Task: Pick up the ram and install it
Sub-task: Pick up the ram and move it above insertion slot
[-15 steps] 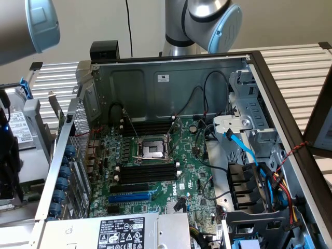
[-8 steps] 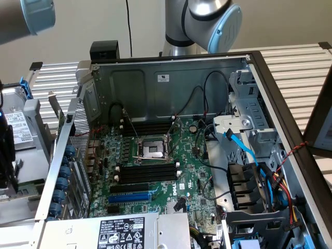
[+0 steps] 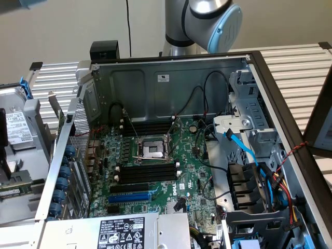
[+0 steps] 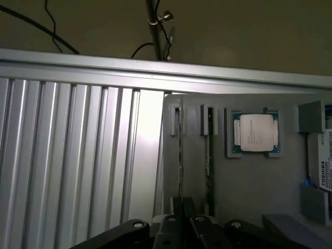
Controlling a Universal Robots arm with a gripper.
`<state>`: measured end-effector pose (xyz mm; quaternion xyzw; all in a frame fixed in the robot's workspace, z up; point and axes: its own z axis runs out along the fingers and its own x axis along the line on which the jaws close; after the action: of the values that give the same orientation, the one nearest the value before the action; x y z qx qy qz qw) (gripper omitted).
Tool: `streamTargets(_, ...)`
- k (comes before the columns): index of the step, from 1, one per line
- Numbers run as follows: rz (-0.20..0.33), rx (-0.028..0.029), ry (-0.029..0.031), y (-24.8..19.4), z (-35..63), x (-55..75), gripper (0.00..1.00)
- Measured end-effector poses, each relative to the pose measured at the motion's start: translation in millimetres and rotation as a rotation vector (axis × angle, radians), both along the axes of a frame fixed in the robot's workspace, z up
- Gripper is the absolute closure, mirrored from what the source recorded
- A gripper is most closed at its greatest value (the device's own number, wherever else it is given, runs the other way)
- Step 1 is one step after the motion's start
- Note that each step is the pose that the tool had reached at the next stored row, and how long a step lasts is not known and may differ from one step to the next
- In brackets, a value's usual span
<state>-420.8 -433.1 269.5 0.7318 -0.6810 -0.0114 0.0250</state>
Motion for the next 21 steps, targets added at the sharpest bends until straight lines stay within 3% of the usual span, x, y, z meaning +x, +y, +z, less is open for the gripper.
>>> streamTargets(21,-0.030,0.0000,-0.0001,-1.6,95.2,0.0,0.87)
